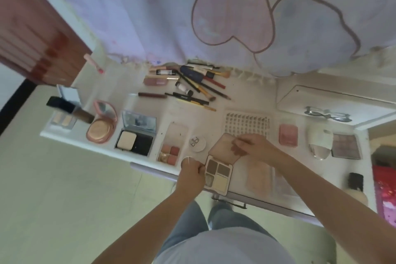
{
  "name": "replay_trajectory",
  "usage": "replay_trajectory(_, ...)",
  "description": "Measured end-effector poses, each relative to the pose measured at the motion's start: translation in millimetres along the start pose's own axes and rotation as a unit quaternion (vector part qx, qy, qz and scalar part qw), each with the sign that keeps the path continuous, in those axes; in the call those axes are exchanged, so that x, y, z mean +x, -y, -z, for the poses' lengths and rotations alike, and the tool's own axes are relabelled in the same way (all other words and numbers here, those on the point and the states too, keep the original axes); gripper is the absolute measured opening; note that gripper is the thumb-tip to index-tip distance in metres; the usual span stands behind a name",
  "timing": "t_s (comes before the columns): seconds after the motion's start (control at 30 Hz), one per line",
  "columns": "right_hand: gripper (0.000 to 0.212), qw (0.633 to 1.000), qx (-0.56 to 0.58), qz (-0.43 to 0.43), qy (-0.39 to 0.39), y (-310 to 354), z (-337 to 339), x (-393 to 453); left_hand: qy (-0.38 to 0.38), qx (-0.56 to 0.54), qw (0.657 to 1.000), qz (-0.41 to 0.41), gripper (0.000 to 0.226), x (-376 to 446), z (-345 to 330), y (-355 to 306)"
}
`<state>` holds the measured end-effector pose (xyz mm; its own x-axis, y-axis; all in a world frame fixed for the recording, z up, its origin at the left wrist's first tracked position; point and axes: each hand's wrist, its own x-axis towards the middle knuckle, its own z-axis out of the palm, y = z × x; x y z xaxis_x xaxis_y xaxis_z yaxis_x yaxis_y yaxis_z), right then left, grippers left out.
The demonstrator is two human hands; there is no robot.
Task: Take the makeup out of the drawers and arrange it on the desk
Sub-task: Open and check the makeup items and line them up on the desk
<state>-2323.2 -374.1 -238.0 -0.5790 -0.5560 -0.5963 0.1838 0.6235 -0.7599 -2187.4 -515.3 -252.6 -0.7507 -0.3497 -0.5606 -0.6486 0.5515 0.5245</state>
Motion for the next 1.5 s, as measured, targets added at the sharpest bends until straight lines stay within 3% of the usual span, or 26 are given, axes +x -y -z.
replay_trajectory(0.2, 0.025, 0.998, -0.049, -0.015, 0.027, 6, -1, 11, -0.061, -0.025, 0.997, 0.044, 0.025, -4, -2, -9)
replay_trajectory(0.57, 0.026, 0.976, -0.216, 0.021, -0.001, 13, 5, 17, -0.058, -0.051, 0.994, 0.074, 0.03, -6, -14, -20)
replay_trajectory(0.77, 0.034, 0.973, -0.225, 0.039, -0.023, 19, -4, 20, -0.112, -0.143, 0.981, 0.072, 0.017, -12, -29, -21)
replay_trajectory(0.87, 0.034, 0.973, -0.222, 0.056, -0.031, 21, -7, 17, -0.145, -0.174, 0.972, 0.065, 0.021, -18, -34, -19)
replay_trajectory(0.93, 0.035, 0.972, -0.219, 0.069, -0.039, 22, -8, 15, -0.152, -0.164, 0.973, 0.055, 0.024, -21, -36, -19)
replay_trajectory(1.0, 0.034, 0.972, -0.217, 0.08, -0.035, 21, -7, 11, -0.144, -0.139, 0.979, 0.043, 0.01, -23, -39, -18)
replay_trajectory(1.1, 0.028, 0.972, -0.207, 0.097, -0.051, 18, 1, 3, -0.137, -0.098, 0.985, 0.039, 0.023, -26, -42, -17)
replay_trajectory(1.2, 0.025, 0.942, -0.31, 0.096, -0.09, 5, 19, -7, -0.152, -0.056, 0.987, 0.006, 0.031, -34, -47, -16)
replay_trajectory(1.33, 0.043, 0.872, -0.488, -0.013, -0.026, -15, 27, -19, -0.152, -0.029, 0.986, -0.067, 0.035, -43, -53, -26)
replay_trajectory(1.5, 0.048, 0.926, -0.374, -0.043, 0.005, -20, 25, -17, -0.143, -0.01, 0.984, -0.109, 0.039, -37, -53, -45)
